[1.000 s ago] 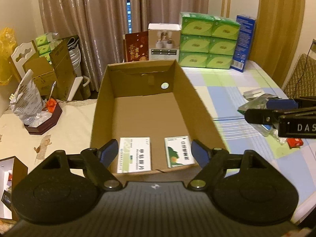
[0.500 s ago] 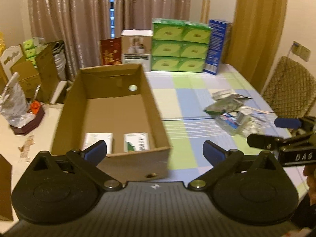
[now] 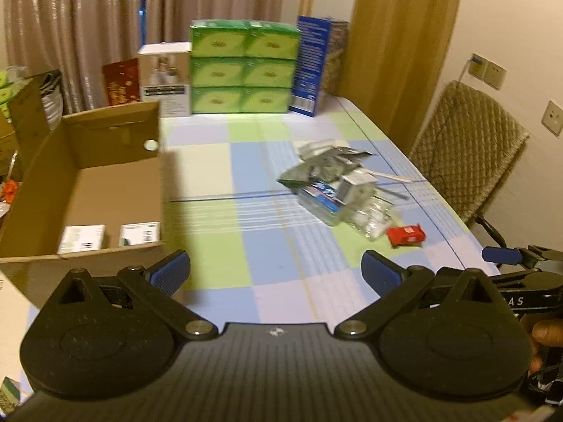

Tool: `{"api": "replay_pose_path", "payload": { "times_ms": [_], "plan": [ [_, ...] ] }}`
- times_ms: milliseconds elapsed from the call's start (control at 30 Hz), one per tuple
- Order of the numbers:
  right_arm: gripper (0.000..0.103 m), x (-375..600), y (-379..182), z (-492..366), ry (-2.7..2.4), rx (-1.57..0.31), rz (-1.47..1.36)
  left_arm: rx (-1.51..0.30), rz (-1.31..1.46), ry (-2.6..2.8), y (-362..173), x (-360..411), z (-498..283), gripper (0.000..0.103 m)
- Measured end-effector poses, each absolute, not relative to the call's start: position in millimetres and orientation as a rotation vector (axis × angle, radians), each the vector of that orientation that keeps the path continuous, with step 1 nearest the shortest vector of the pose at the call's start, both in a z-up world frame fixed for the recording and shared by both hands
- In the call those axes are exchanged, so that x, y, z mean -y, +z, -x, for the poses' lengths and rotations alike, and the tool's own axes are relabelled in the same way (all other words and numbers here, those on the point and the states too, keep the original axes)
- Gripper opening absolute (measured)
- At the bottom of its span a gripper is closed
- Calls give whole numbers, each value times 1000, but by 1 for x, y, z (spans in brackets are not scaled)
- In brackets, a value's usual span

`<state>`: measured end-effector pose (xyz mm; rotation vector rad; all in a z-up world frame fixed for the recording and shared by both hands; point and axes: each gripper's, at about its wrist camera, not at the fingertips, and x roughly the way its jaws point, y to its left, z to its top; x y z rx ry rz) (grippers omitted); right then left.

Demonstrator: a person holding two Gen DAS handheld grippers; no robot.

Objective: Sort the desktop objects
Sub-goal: 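Withdraw both tools from the cardboard box back over the pile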

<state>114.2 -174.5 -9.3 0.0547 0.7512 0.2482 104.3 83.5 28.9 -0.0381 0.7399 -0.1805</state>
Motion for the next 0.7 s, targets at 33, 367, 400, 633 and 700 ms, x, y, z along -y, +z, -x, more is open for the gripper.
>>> {"api": "replay_pose_path", "payload": {
  "times_ms": [33, 367, 400, 633, 700],
  "plan": [
    [101, 181, -10, -113, 235, -748, -58, -745, 32, -189, 27, -78, -106, 102],
    [101, 224, -20, -126, 171, -741, -81, -782, -5, -257, 4, -39, -135, 102],
    [101, 226, -22, -128, 168, -742, -77, -787, -11, -266, 1, -35, -139, 102],
    [101, 236, -44, -162, 192, -762, -17, -824, -48, -322, -29, -10, -174, 102],
    [101, 238, -52, -173, 195, -771, -5, -831, -54, -333, -39, -4, -186, 102]
  ]
}}
